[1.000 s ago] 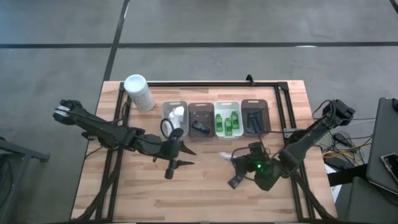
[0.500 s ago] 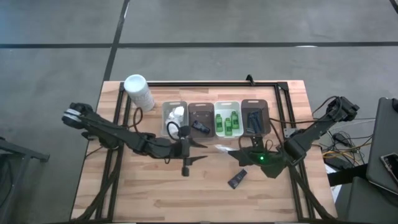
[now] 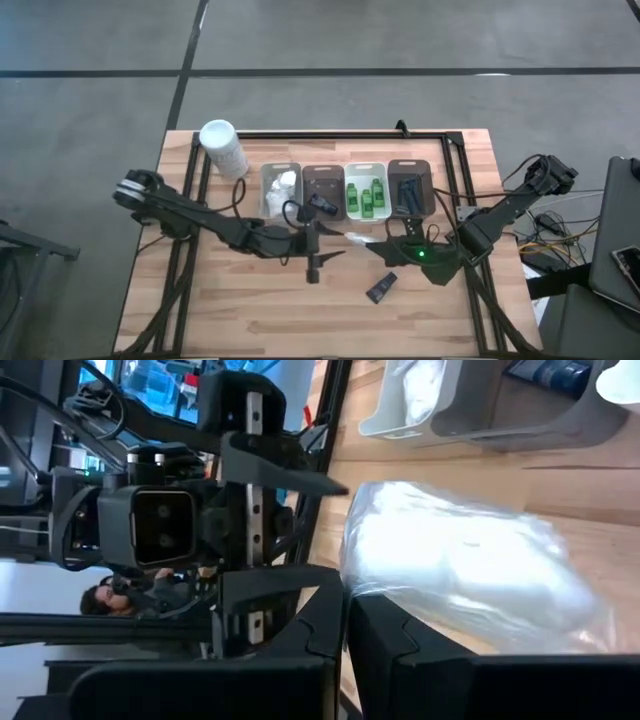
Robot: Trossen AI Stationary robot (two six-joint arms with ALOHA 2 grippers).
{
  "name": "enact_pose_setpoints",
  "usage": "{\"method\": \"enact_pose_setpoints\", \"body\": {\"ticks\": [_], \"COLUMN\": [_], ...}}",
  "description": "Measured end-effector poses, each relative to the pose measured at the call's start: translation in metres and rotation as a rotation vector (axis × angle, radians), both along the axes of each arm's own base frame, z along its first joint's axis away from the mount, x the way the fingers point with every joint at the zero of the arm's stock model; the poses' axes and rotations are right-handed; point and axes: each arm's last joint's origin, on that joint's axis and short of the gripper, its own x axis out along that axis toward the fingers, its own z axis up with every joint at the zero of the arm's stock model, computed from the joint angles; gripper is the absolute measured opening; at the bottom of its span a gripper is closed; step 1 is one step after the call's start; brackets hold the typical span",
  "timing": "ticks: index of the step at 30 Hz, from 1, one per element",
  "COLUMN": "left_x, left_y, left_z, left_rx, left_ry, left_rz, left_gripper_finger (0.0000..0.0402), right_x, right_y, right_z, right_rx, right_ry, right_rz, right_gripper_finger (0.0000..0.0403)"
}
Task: Pick & Place Travel size toiletries
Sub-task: Put the cotton pack into the gray bin
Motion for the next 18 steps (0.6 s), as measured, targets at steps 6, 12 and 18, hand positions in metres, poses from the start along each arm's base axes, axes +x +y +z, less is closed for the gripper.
{"method": "enact_pose_setpoints", "body": {"ticks": [6, 12, 18], "left_x": [0.004, 0.006, 0.008], "left_y": [0.000, 0.005, 0.013], "left_z": [0.004, 0.002, 0.001], "left_rx": [0.040, 0.032, 0.038], "left_ry": [-0.005, 0.026, 0.037], "left_rz": [0.010, -0.058, -0.051], "left_gripper_finger": [0.0277, 0.0273, 0.0224], "right_x": [0.000, 0.000, 0.000], "right_y": [0.000, 0.000, 0.001], "right_z": [0.000, 0.000, 0.000], "right_rx": [0.002, 0.005, 0.014], "right_ry": [0.000, 0.002, 0.011], "right_rz": [0.003, 0.007, 0.031], "right_gripper_finger": [0.0008, 0.0008, 0.0008]}}
